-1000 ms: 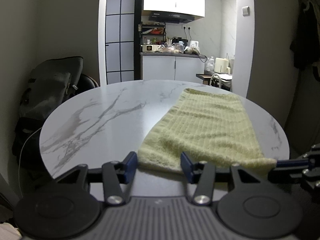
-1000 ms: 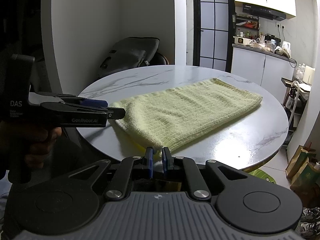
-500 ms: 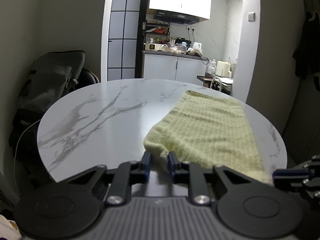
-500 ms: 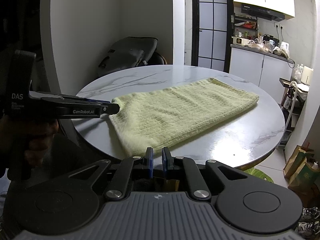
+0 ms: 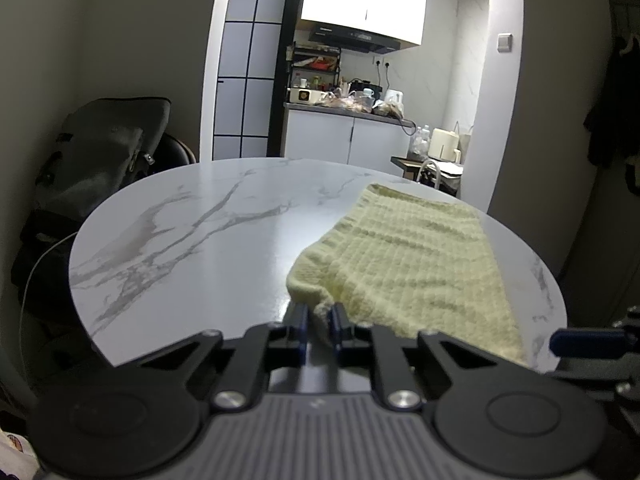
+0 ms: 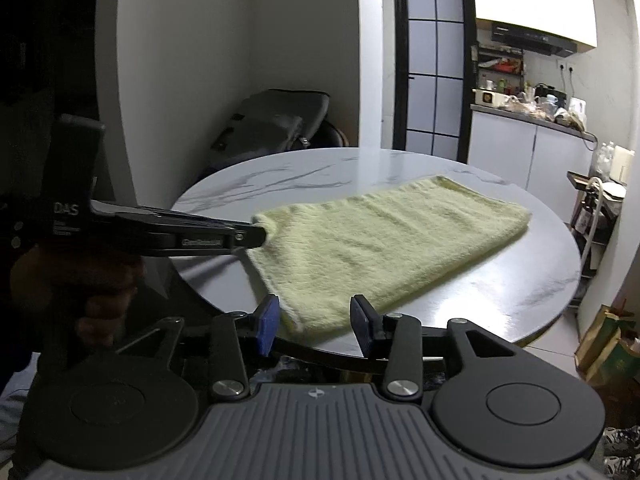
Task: Fold towel
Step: 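Close the left gripper on the towel end while the right gripper holds its corner, then lift the towel end with both grippers and carry it over the towel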
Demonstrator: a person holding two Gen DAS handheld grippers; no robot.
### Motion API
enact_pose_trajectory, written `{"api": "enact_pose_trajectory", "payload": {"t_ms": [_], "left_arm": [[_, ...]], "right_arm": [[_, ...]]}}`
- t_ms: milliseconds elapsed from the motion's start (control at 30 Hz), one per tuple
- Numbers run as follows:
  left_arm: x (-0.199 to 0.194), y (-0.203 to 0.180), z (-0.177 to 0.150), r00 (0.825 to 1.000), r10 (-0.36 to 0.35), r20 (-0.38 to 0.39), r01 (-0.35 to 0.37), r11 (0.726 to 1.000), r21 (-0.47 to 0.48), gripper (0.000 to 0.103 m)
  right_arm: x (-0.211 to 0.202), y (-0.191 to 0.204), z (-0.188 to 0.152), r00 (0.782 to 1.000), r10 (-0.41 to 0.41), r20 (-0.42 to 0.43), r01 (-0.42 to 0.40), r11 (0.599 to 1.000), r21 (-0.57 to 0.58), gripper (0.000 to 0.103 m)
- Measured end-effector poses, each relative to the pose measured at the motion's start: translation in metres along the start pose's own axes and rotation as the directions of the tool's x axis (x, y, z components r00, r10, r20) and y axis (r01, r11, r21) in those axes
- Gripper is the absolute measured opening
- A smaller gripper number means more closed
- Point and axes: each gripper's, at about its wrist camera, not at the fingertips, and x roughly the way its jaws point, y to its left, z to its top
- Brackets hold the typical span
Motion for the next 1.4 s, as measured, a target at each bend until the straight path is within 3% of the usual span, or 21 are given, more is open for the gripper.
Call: {"api": "enact_pose_trajectory", "payload": {"t_ms": [167,233,300,667,1400], "left_arm": [[0.0,0.001,0.0,1.0,-0.015,-0.005,0.015,1.0,-0.019,0.005],[0.0,0.001,0.0,1.0,-0.018,-0.005,0.018,1.0,-0.023,0.005],[-0.001,0.002,0.0,1.0,-0.023,-0.005,0.023,0.999,-0.031,0.005],[-0.012,0.0,0.0,0.998,-0.052,0.018,0.053,0.998,-0.034,0.004],[-0.059,0.005,0.007,0.995,-0.038,0.094,0.043,0.998,-0.052,0.005]], "right_arm": [[0.017,0.003,-0.004,0.999,-0.02,-0.047,0.02,1.0,0.0,0.039],[0.017,0.005,-0.004,0.999,-0.014,-0.043,0.013,1.0,-0.009,0.017],[0.018,0.006,-0.004,0.999,-0.015,-0.045,0.014,1.0,-0.01,0.008],[0.004,0.003,0.001,1.0,-0.024,-0.004,0.024,1.0,-0.003,0.006],[-0.036,0.024,0.013,0.996,0.014,0.084,-0.011,0.999,-0.037,0.006]]}}
